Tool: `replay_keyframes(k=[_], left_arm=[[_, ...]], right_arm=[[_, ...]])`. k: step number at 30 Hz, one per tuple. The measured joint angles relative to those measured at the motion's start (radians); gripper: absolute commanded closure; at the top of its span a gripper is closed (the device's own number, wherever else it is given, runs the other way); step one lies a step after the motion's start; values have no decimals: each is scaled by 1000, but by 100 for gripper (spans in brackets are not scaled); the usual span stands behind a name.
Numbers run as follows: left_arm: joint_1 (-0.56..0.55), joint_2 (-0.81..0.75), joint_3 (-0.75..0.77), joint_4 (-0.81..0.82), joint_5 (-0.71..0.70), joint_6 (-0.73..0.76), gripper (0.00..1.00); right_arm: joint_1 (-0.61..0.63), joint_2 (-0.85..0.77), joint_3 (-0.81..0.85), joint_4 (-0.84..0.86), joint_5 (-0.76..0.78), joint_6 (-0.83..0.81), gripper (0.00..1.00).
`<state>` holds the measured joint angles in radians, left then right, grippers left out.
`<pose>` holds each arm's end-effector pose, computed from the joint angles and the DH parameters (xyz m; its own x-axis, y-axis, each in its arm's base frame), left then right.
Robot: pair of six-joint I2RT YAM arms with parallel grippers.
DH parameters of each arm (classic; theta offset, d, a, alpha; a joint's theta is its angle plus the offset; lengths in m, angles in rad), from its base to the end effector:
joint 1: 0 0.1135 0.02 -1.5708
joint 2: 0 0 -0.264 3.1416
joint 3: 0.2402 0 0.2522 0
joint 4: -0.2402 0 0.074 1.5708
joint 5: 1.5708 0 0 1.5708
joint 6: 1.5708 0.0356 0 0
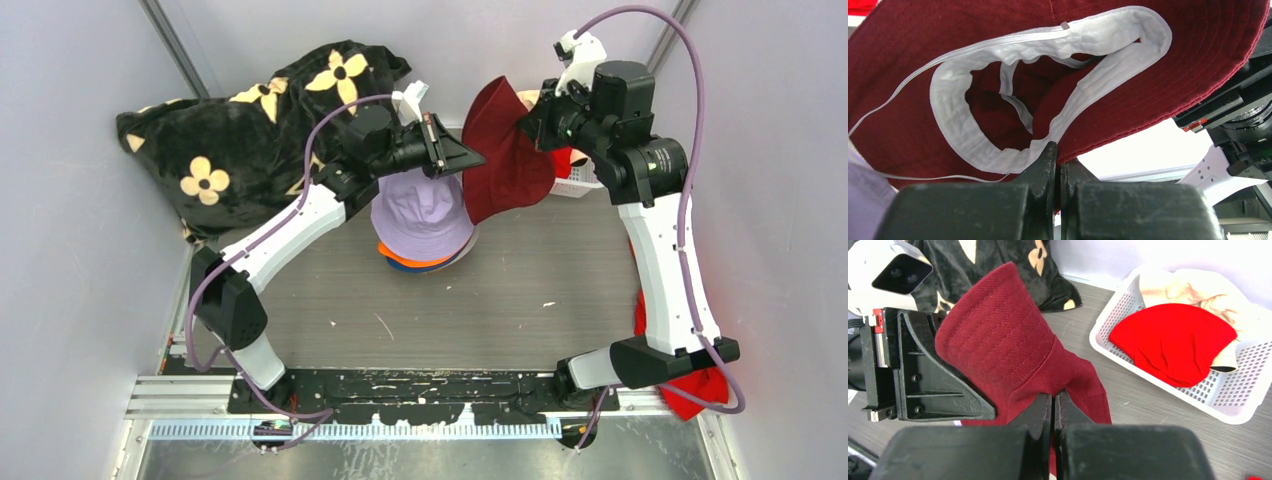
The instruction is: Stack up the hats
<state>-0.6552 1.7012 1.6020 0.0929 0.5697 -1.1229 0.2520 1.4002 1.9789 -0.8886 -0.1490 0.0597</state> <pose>0.3118 -0.2638 0.4100 -0.8501 -0.3039 -0.4300 0.4029 0.1503 -0.9028 0.2422 0.0678 0.5246 -0.3177 -0.0209 -0.9480 -0.3652 0.9253 0.1020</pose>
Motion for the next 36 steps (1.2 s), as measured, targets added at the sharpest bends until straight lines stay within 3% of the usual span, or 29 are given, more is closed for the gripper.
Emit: replay_keyframes(k=[16, 18, 25, 27, 36], left_arm=[[96, -182, -157, -73, 17, 16, 100], [108, -192, -169, -76, 23, 16, 100], [179, -239, -236, -97, 50, 7, 100], [213, -250, -260, -114, 51, 5, 100], [302, -288, -343, -133, 61, 0, 100]], right_arm=[[16, 0, -119, 119, -243, 27, 99], [18, 0, -129, 138, -275, 34, 95], [12, 0, -160, 236, -331, 61, 64], [2, 0, -160, 277, -332, 73, 59], [-5, 1, -173, 401, -340, 106, 53]])
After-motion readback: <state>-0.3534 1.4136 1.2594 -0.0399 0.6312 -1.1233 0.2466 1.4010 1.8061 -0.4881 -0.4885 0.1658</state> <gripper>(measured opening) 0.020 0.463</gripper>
